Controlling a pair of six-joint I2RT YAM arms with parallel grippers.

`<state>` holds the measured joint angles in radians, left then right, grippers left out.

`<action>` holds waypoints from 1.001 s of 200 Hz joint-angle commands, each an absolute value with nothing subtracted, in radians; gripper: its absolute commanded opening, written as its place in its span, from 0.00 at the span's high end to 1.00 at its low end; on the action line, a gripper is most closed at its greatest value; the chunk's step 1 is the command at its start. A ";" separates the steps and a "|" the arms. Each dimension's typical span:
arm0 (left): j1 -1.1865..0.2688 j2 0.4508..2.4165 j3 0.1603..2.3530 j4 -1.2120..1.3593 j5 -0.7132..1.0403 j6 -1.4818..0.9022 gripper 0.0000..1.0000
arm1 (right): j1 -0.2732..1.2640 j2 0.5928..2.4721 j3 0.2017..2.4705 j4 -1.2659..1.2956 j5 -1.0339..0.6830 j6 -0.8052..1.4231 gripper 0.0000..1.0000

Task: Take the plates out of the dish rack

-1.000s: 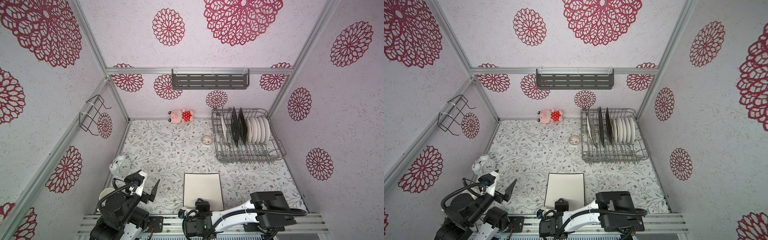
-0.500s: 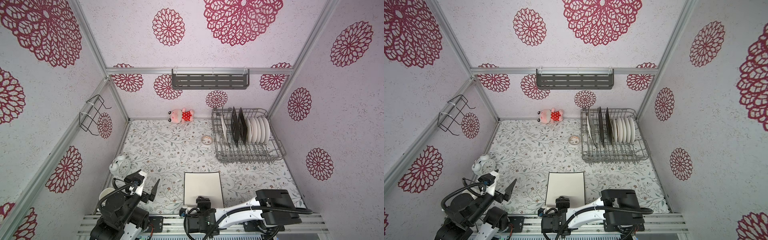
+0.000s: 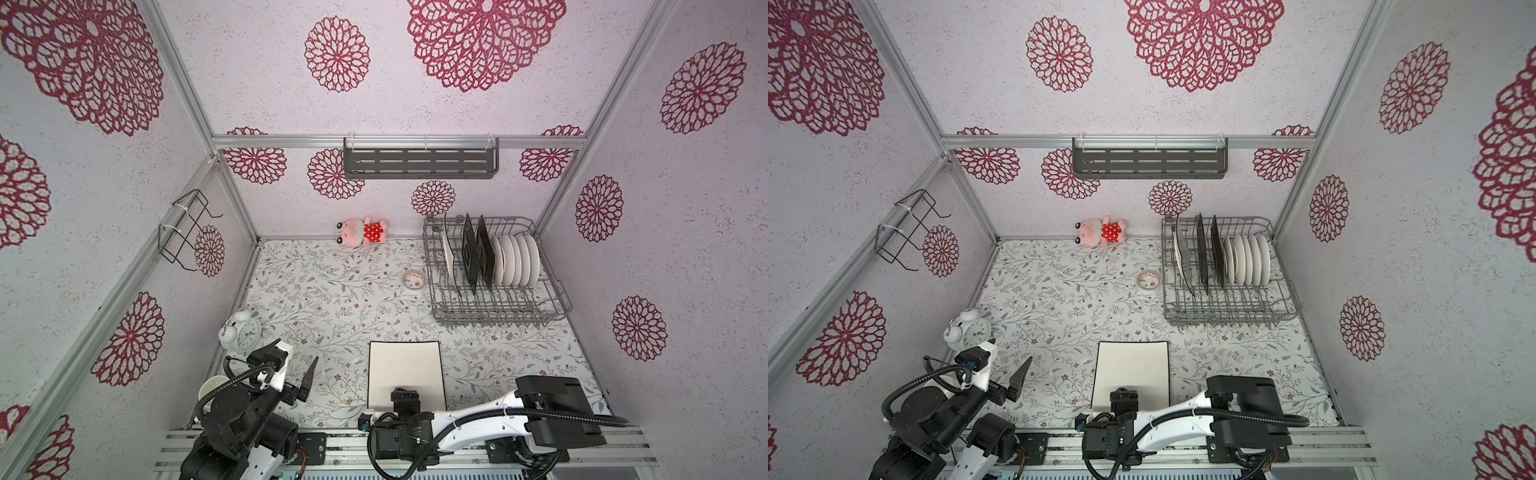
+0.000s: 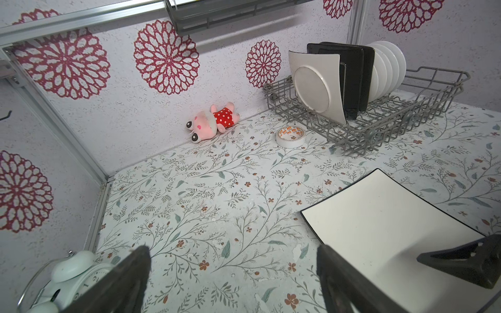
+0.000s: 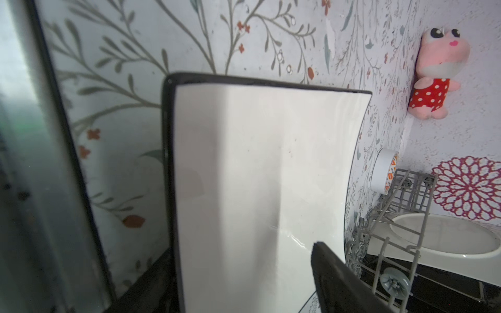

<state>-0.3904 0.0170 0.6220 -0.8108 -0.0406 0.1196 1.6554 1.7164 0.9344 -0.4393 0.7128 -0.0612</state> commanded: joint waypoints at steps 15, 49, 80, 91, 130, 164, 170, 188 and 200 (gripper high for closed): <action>-0.398 0.003 0.611 -0.781 -0.050 0.132 0.03 | 1.638 1.724 0.902 -0.460 0.631 -0.086 0.23; -0.400 0.003 0.611 -0.781 -0.056 0.130 0.03 | 1.635 1.730 0.893 -0.454 0.623 -0.101 0.23; -0.400 0.003 0.610 -0.781 -0.055 0.132 0.03 | 1.633 1.722 0.881 -0.468 0.598 -0.107 0.24; -0.399 0.003 0.609 -0.780 -0.058 0.132 0.02 | 1.634 1.711 0.870 -0.474 0.588 -0.111 0.24; -0.402 0.003 0.607 -0.778 -0.054 0.135 0.03 | 1.632 1.689 0.854 -0.463 0.576 -0.133 0.24; -0.401 0.003 0.607 -0.781 -0.051 0.136 0.03 | 1.632 1.695 0.843 -0.455 0.570 -0.145 0.24; -0.401 0.003 0.606 -0.781 -0.050 0.135 0.03 | 1.632 1.695 0.841 -0.457 0.570 -0.148 0.24; -0.401 0.003 0.606 -0.781 -0.048 0.135 0.03 | 1.631 1.693 0.837 -0.465 0.569 -0.149 0.24; -0.401 0.003 0.606 -0.781 -0.048 0.136 0.03 | 1.630 1.691 0.835 -0.468 0.569 -0.148 0.23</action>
<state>-0.3931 0.0170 0.6136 -0.8055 -0.0536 0.1226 1.6386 1.6730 0.8825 -0.3740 0.6704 -0.1310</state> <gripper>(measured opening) 0.975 0.761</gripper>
